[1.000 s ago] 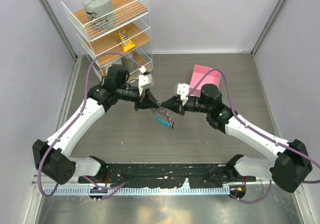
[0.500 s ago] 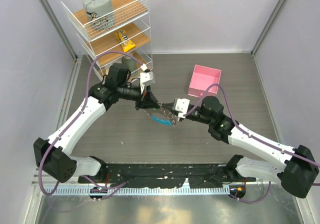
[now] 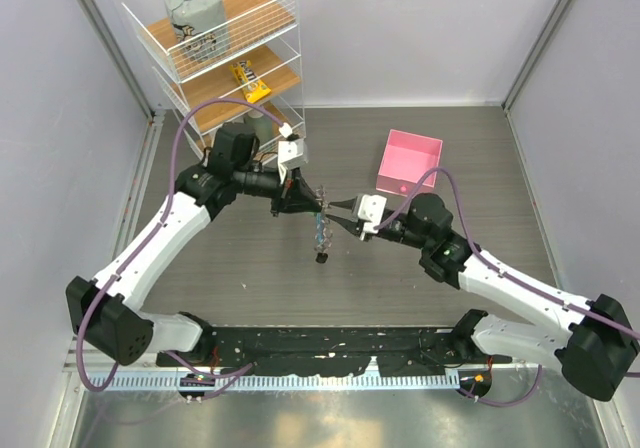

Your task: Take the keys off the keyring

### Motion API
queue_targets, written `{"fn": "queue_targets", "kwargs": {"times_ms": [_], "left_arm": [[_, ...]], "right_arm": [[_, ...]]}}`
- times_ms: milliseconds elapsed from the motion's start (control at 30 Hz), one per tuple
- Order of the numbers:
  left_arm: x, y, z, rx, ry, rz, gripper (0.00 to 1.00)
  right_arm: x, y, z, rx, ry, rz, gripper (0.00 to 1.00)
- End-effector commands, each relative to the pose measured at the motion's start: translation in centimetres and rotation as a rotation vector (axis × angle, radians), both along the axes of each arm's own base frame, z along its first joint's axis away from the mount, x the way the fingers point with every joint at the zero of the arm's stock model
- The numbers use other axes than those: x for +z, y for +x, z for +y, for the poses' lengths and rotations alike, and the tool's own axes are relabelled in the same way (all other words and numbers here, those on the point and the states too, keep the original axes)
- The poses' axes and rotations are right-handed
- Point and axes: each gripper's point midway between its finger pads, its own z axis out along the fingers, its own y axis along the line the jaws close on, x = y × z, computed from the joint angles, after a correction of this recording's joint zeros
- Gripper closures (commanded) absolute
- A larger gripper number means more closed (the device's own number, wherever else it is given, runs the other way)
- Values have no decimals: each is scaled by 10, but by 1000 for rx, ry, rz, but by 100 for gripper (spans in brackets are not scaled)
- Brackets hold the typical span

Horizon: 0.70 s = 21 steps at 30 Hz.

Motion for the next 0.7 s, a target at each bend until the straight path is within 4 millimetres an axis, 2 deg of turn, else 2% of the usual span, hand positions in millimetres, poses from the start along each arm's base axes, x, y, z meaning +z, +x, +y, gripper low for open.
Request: {"fn": "queue_targets", "kwargs": {"times_ms": [0, 33, 133, 233, 467, 667], "left_arm": [[39, -8, -1, -70, -112, -176, 100], [40, -9, -1, -72, -115, -185, 100], [40, -12, 0, -95, -122, -184, 100], [42, -16, -1, -117, -134, -189, 100], [42, -21, 0, -138, -142, -197, 100], [43, -23, 0, -147, -147, -206, 100]], "right_arm": [[21, -8, -4, 119, 90, 75, 65], [24, -14, -3, 170, 107, 100, 64], [23, -9, -8, 207, 135, 156, 64], [27, -15, -5, 262, 150, 169, 64], [39, -17, -9, 285, 202, 165, 67], [45, -8, -17, 256, 227, 178, 69]]}}
